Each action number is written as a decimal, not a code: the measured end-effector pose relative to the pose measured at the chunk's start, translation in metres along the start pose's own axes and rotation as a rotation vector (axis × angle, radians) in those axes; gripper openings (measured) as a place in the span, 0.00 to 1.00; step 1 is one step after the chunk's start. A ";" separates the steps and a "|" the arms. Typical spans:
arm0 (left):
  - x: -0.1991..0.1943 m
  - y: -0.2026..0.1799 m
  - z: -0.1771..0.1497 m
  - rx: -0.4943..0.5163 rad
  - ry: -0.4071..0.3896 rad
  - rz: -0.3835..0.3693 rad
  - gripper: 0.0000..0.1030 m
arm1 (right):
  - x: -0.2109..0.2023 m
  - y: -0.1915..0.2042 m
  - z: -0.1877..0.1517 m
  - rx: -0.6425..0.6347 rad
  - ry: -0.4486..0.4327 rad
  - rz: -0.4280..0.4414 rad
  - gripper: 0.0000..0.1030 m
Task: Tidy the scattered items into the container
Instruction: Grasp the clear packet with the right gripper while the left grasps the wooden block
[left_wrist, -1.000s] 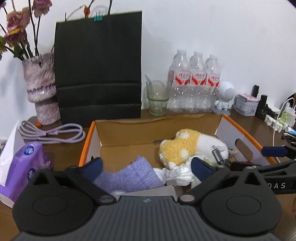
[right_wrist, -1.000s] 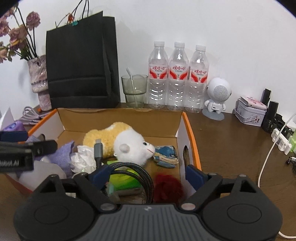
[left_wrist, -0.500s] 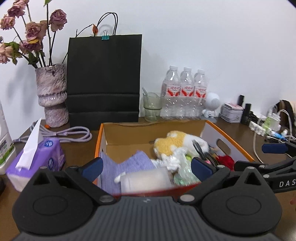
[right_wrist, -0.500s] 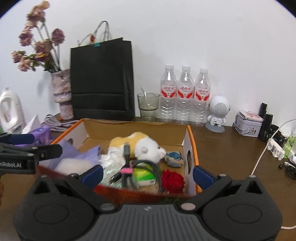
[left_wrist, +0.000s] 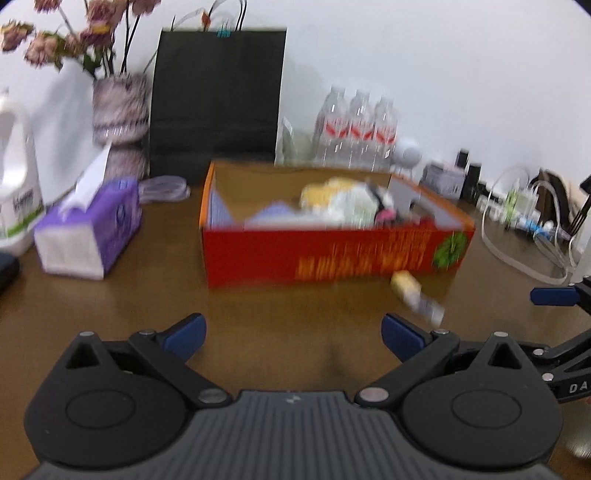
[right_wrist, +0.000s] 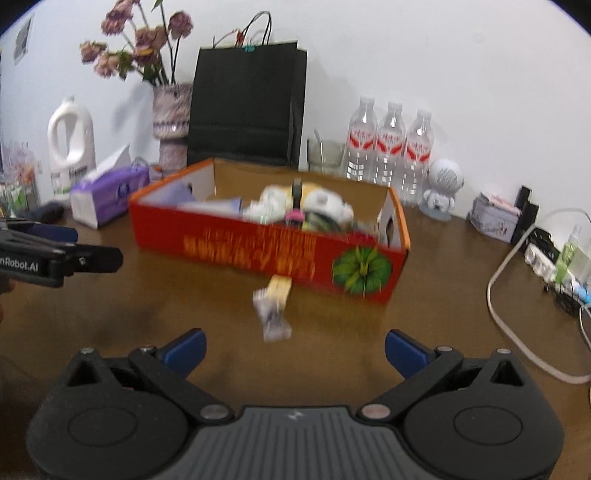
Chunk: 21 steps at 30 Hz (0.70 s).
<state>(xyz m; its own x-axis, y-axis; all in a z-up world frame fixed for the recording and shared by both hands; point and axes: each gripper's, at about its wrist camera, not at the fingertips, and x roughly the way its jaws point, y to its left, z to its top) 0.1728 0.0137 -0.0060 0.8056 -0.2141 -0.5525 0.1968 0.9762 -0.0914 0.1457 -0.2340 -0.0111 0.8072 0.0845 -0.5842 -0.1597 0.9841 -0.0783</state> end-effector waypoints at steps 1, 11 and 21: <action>0.002 0.000 -0.006 -0.010 0.017 0.000 1.00 | 0.001 0.002 -0.007 0.003 0.010 -0.001 1.00; 0.007 -0.009 -0.028 0.047 0.030 0.045 1.00 | 0.018 0.009 -0.022 0.035 0.046 0.007 1.00; 0.013 0.024 -0.013 -0.068 0.056 0.141 1.00 | 0.072 0.011 0.018 -0.037 0.057 0.065 0.57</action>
<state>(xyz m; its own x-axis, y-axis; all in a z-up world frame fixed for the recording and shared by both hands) 0.1811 0.0350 -0.0257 0.7898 -0.0740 -0.6089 0.0440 0.9970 -0.0642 0.2129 -0.2143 -0.0394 0.7607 0.1380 -0.6343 -0.2323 0.9703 -0.0674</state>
